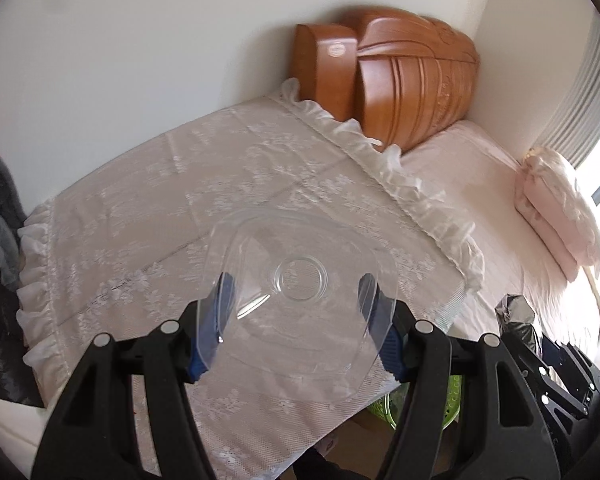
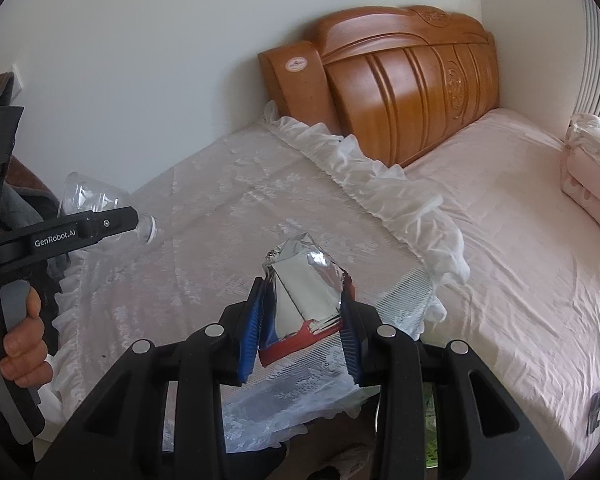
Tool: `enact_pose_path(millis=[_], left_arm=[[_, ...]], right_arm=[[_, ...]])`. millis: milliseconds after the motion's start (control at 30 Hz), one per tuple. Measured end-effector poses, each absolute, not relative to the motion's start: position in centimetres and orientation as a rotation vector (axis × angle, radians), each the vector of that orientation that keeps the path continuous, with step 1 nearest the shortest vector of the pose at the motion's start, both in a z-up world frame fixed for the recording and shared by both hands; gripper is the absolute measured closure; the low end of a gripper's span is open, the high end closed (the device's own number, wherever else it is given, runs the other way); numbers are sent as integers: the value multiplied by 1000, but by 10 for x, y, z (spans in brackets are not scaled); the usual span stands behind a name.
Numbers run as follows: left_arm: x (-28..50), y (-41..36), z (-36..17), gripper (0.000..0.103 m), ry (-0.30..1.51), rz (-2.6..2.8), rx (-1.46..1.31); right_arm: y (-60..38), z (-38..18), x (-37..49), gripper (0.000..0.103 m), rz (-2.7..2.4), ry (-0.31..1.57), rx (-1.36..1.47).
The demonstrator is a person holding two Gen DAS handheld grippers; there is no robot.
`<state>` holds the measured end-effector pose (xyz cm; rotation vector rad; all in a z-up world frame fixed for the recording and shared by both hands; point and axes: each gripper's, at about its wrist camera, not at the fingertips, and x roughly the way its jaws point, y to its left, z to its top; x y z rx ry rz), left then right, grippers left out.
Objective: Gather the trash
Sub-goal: 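Carry the packet and bottle over the green wastebasket with both grippers, then open both grippers to drop the packet and bottle into the wastebasket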
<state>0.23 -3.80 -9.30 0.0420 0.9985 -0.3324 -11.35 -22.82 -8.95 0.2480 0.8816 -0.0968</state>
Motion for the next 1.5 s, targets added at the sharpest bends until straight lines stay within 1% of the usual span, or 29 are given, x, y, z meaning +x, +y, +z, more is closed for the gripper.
enact_pose_path(millis=[267,467,800,967,1067,1133,1167,1233,1267,1300,1333,1367,1400,1500], left_arm=[[-10,-70,-96,41,1005,-432,118],[-36,-115,-106,41,1033,-607,165],[-77,-172,-114,41,1052,-751,272],[-92,-189,-118,41,1068,-777,296],[-101,-197,-119,41,1070,-788,310],[-106,-202,-119,41,1069,-792,317],[-110,-205,-119,41,1068,-792,322],[-114,-209,-119,41,1067,-792,327],[-118,-212,-119,41,1064,-793,332],[-120,-213,-118,41,1061,-792,336],[-122,-215,-118,41,1059,-792,339],[-124,-217,-118,41,1057,-791,342],[-126,-219,-118,41,1057,-791,343],[-131,-223,-119,41,1058,-792,349]], right_arm=[[-244,-93,-130,68,-175,886,277],[-283,-108,-174,68,-335,918,340],[-343,-145,-239,67,-525,987,414],[-358,-170,-243,66,-534,1028,435],[-369,-197,-244,66,-529,1070,471],[-376,-219,-243,62,-512,1105,511],[-380,-231,-242,54,-502,1135,533],[-382,-241,-241,45,-503,1157,547],[-383,-244,-242,29,-505,1166,548],[-385,-246,-244,16,-518,1176,540],[-386,-244,-246,13,-531,1177,526],[-387,-243,-247,6,-536,1179,517],[-389,-241,-248,3,-541,1180,509],[-397,-233,-255,3,-547,1177,507]])
